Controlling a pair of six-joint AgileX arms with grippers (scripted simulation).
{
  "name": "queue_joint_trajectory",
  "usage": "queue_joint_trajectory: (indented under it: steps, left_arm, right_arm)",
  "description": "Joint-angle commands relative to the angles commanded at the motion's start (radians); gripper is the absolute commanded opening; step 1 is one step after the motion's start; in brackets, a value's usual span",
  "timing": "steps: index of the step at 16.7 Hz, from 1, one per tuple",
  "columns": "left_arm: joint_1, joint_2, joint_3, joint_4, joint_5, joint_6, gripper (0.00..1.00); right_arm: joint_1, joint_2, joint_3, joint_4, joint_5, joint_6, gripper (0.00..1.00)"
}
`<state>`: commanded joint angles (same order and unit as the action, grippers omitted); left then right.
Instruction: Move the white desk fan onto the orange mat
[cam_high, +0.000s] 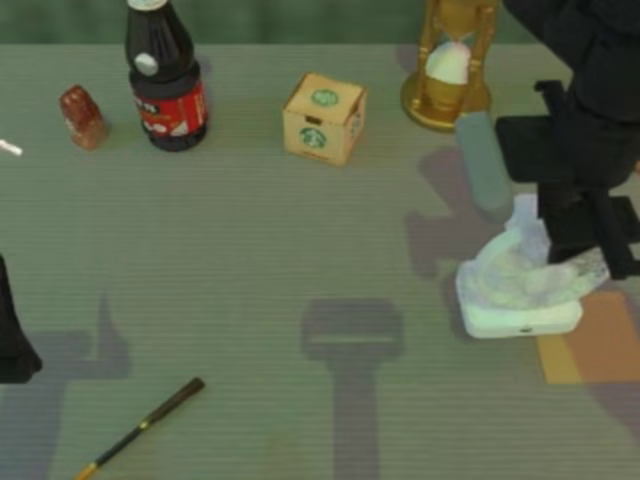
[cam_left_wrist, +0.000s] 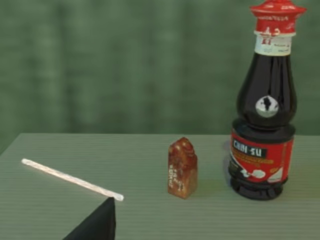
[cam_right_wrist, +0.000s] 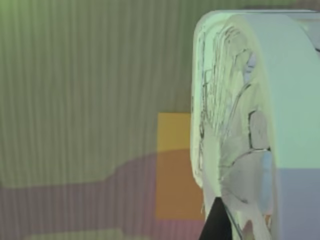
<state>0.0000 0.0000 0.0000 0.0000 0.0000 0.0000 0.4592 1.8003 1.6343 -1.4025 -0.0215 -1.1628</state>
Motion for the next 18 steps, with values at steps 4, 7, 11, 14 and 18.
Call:
queue_joint_trajectory:
  steps: [4,7,11,14,18]
  left_arm:
    - [0.000,0.000,0.000,0.000,0.000,0.000,1.00]
    - [0.000,0.000,0.000,0.000,0.000,0.000,1.00]
    - [0.000,0.000,0.000,0.000,0.000,0.000,1.00]
    - [0.000,0.000,0.000,0.000,0.000,0.000,1.00]
    - [0.000,0.000,0.000,0.000,0.000,0.000,1.00]
  right_arm:
    - [-0.192,-0.127,-0.155,0.032,-0.013,-0.140,0.00]
    - [-0.231,-0.161,-0.194,0.041,-0.017,-0.176,0.00]
    - [-0.227,-0.157,-0.195,0.042,-0.015,-0.174,0.00]
    - [-0.230,-0.152,-0.249,0.102,-0.016,-0.172,0.00]
    - [-0.230,-0.145,-0.315,0.177,-0.017,-0.175,0.00]
